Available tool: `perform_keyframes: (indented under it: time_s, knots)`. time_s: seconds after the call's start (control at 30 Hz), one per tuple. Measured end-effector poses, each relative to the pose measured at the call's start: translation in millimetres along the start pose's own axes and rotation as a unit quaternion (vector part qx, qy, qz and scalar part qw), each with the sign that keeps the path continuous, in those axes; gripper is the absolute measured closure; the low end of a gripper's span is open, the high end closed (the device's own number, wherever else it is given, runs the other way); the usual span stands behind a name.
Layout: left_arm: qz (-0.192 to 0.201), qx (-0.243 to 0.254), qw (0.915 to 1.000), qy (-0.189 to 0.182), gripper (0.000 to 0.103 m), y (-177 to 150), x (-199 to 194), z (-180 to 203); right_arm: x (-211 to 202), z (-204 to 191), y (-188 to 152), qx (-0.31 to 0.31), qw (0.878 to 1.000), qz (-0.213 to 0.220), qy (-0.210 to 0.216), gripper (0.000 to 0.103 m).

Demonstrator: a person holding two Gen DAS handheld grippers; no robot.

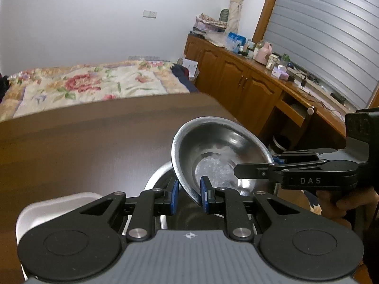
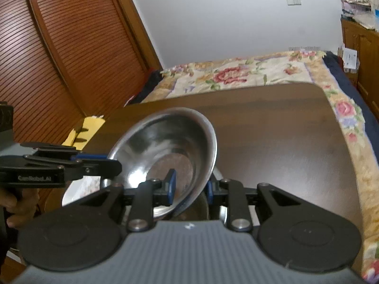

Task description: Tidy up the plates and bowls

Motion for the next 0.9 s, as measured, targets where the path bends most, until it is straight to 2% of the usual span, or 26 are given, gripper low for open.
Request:
perform_keyframes:
  time_s: [0.27, 0.57, 0.77, 0.9]
  knots:
    - [-0.004, -0.006, 0.9999, 0.013, 0.081, -30, -2, -6, 6, -10, -21, -0.021, 1.000, -0.002, -0.007, 0.076]
    - [0.002, 0.014, 0.9992, 0.039, 0.080, -40, 1, -4, 6, -14, -28, -0.051, 0.998, 0.024, -0.030, 0.075]
    - [0.008, 0.036, 0.9972, 0.064, 0.079, -45, 4, 1, 8, -17, -31, -0.099, 0.992, 0.042, -0.065, 0.075]
    - [0.014, 0.040, 0.9964, 0.073, 0.078, -46, 6, 1, 7, -16, -29, -0.107, 0.990, 0.057, -0.073, 0.074]
Point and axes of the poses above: each gripper's, at about its wrist camera, not at the fingertips, and x roughly the way its jaws point, z to its right, y to its top, the point moved 10 cm from there along x, roughly the way its jaws point, and after that the axes turned 2 degrees about x, right-handed, at the moved point
